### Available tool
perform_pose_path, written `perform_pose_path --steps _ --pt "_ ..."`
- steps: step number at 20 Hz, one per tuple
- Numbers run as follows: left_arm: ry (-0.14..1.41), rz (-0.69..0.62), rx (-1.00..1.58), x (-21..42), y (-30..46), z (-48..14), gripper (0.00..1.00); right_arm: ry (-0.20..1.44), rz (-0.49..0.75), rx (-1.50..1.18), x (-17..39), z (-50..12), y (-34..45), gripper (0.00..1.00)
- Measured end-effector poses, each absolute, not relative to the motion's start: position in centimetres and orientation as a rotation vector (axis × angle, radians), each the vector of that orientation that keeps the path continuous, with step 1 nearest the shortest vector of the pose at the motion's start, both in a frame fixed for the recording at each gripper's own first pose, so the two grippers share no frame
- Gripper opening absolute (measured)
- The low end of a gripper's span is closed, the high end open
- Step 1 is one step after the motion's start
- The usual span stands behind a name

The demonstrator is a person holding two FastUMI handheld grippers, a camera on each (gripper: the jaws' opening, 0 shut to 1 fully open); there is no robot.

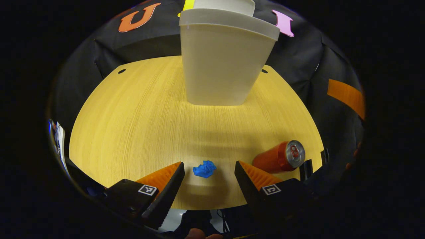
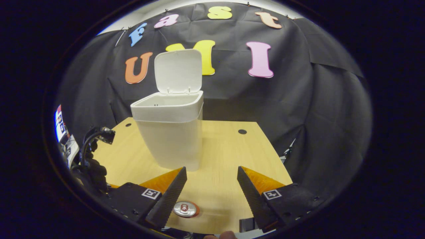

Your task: Press the lid of the desktop garbage bin to open it, pick up the crumpled paper on the desktop and throw it into the bin, then pick up the pop can on the desktop and drop it into the bin, and finally close the garbage bin lid.

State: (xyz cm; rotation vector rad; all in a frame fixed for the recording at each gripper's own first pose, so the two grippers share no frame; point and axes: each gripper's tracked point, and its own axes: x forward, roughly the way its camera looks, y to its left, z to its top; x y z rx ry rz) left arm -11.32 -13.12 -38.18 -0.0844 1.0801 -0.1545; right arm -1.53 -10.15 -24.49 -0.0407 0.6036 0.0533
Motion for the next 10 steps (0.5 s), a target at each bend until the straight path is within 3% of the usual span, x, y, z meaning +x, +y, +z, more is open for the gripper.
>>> perform_pose_path --steps 10 --pt "1.131 -0.154 -0.044 -12.0 -13.0 -41.3 0.94 0.704 0.052 -0.03 -4.1 -27.6 -10.1 0.96"
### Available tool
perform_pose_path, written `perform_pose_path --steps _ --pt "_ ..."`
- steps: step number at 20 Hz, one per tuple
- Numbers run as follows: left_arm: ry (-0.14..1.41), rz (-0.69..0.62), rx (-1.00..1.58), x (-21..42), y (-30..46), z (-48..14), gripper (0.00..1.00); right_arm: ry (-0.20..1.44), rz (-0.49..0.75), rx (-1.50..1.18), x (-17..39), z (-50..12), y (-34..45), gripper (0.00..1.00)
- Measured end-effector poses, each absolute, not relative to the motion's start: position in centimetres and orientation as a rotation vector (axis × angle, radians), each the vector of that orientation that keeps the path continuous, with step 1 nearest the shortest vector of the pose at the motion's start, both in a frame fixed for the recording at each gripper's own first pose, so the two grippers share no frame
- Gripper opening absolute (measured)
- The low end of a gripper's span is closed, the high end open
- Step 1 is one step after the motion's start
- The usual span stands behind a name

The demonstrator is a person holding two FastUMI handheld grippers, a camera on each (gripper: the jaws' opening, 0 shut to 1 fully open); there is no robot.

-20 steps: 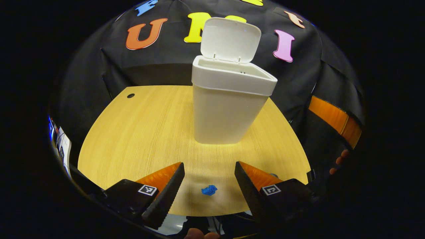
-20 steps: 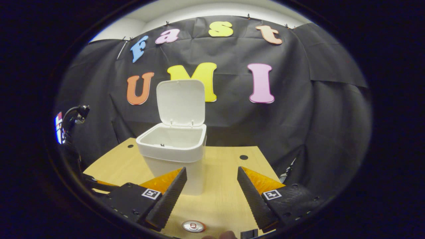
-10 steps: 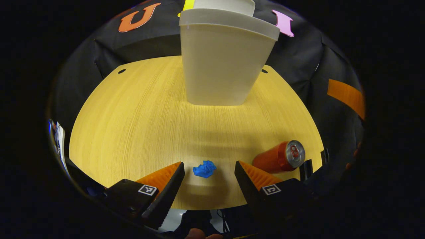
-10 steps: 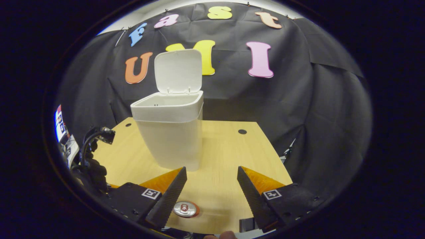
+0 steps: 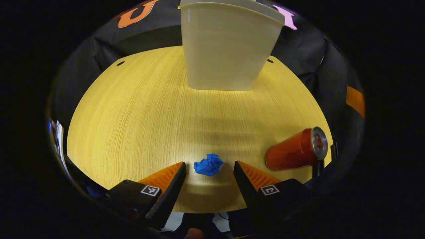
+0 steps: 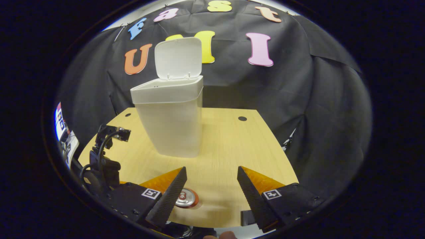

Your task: Press the lid of the desktop garbage bin to open it, pick up the crumpled paper on the desktop and throw it into the bin, then pick up the pop can on the desktop and drop it into the bin, and finally close the garbage bin lid.

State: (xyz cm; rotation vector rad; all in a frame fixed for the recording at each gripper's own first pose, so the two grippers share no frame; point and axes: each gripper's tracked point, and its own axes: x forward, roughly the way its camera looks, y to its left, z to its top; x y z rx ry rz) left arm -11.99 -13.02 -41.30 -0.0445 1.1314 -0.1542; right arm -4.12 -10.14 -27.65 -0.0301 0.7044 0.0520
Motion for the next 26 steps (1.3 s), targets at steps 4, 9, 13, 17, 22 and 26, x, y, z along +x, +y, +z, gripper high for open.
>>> perform_pose_path --steps 4,9,13,17,22,26 --pt "1.146 -0.165 -0.047 -12.4 -13.1 -41.7 0.87 0.722 0.054 -0.019 -5.7 -27.8 -9.9 0.96" --pt "1.153 -0.137 -0.057 -12.3 -12.5 -42.2 0.7 0.73 0.067 -0.019 -7.3 -28.0 -9.1 0.98" --pt "1.164 -0.135 -0.059 -12.3 -12.2 -42.7 0.47 0.725 0.071 -0.042 -8.6 -27.6 -9.0 0.96" --pt "1.14 -0.164 -0.058 -11.7 -12.6 -42.3 0.35 0.737 0.072 -0.041 -10.1 -28.1 -8.8 0.95" --pt "1.073 -0.192 -0.052 -10.5 -12.2 -40.5 0.27 0.786 0.06 -0.008 -11.8 -30.1 -8.8 0.96" --pt "0.968 -0.202 -0.059 -8.1 -11.7 -37.7 0.27 0.807 0.043 -0.015 -13.0 -31.8 -9.2 0.96"
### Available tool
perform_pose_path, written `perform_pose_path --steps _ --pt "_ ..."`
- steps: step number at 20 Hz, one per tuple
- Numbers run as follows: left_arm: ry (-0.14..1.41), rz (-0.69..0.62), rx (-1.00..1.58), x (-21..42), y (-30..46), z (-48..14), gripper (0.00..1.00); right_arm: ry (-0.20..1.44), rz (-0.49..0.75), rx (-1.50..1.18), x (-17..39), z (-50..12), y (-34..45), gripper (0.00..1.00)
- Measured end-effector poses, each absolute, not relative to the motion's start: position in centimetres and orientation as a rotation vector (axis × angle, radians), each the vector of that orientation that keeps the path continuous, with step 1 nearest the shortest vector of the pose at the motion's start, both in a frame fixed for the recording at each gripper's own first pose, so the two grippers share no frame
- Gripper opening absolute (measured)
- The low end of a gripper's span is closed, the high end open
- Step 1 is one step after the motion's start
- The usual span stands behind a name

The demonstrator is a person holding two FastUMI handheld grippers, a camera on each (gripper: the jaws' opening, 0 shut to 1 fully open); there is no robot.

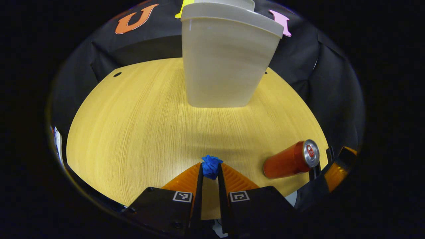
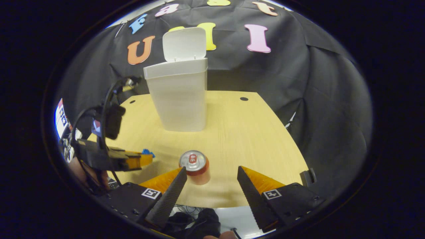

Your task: Press the lid of the desktop garbage bin to open it, pick up the crumpled paper on the desktop and throw it into the bin, then pick up the pop can on the desktop and drop it into the bin, and finally close the garbage bin lid.

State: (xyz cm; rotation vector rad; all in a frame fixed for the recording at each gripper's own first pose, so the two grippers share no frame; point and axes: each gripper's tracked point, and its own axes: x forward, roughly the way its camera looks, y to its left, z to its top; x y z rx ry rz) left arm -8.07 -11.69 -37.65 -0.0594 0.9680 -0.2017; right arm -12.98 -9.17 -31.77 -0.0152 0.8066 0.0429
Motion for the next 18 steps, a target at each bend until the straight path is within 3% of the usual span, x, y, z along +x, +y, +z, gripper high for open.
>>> perform_pose_path --steps 6,8,18 --pt "0.773 -0.198 -0.09 -4.0 -10.9 -31.0 0.3 0.862 0.082 -0.028 -14.3 -35.4 -7.5 0.96" --pt "0.715 -0.187 -0.083 -2.9 -10.3 -28.9 0.27 0.889 0.084 -0.013 -14.4 -37.4 -7.2 0.96" --pt "0.586 -0.164 -0.074 -1.6 -8.9 -23.6 0.27 0.941 0.097 0.039 -11.6 -42.5 -5.5 0.97"
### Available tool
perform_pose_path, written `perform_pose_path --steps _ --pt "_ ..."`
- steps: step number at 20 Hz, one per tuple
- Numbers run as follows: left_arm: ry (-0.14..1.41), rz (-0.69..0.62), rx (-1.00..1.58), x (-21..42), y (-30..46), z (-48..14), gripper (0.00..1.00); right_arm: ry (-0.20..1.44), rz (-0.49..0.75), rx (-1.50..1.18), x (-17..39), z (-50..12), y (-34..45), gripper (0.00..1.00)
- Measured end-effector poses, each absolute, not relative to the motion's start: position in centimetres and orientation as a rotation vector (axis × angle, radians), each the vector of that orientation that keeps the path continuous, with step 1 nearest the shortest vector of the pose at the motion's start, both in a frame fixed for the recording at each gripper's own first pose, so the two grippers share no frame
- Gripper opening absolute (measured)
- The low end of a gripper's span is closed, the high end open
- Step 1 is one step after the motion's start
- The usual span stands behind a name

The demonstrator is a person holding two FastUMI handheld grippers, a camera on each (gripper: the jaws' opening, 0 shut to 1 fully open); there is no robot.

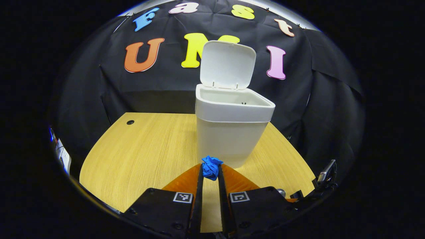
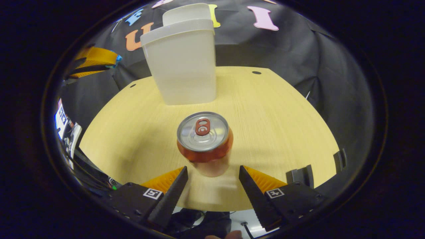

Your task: Press the lid of the desktop garbage bin to open it, pick up the crumpled paper on the desktop and throw it into the bin, then pick up the pop can on the desktop and drop it into the bin, and finally close the garbage bin lid.

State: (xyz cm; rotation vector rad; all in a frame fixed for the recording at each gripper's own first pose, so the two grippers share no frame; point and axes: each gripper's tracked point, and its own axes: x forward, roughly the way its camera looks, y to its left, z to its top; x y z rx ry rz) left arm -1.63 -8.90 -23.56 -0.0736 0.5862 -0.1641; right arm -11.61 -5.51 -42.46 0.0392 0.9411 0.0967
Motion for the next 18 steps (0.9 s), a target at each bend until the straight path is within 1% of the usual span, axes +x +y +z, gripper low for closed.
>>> perform_pose_path --steps 1,2,3,4,6,7,12,15,17,18 --pt "0.576 -0.162 -0.073 -1.4 -8.8 -23.1 0.26 0.94 0.099 0.049 -11.5 -42.7 -5.3 0.94" --pt "0.567 -0.162 -0.071 -1.3 -8.6 -22.9 0.27 0.941 0.1 0.054 -11.1 -43.0 -5.1 0.97" --pt "0.566 -0.163 -0.067 -1.3 -8.4 -22.7 0.27 0.942 0.099 0.056 -10.8 -43.4 -5.0 0.94" --pt "0.568 -0.162 -0.062 -1.4 -8.3 -22.9 0.29 0.938 0.099 0.058 -10.6 -43.5 -4.9 0.97" --pt "0.572 -0.157 -0.056 -1.5 -8.0 -22.8 0.29 0.93 0.093 0.05 -9.9 -43.8 -4.8 0.97" --pt "0.571 -0.156 -0.054 -1.3 -7.9 -22.7 0.27 0.931 0.097 0.046 -9.8 -44.0 -4.7 0.97" --pt "0.576 -0.148 -0.042 -1.0 -7.5 -22.7 0.27 0.918 0.093 0.038 -8.9 -44.2 -4.8 0.97" --pt "0.576 -0.153 -0.039 -1.0 -7.8 -22.8 0.27 0.921 0.103 0.029 -8.7 -44.3 -4.8 0.86" --pt "0.568 -0.156 -0.037 -0.8 -7.8 -22.4 0.27 0.919 0.112 0.024 -8.8 -43.8 -4.7 0.85" --pt "0.561 -0.158 -0.039 -0.6 -7.9 -22.1 0.27 0.91 0.118 0.019 -8.7 -43.4 -4.7 0.83"
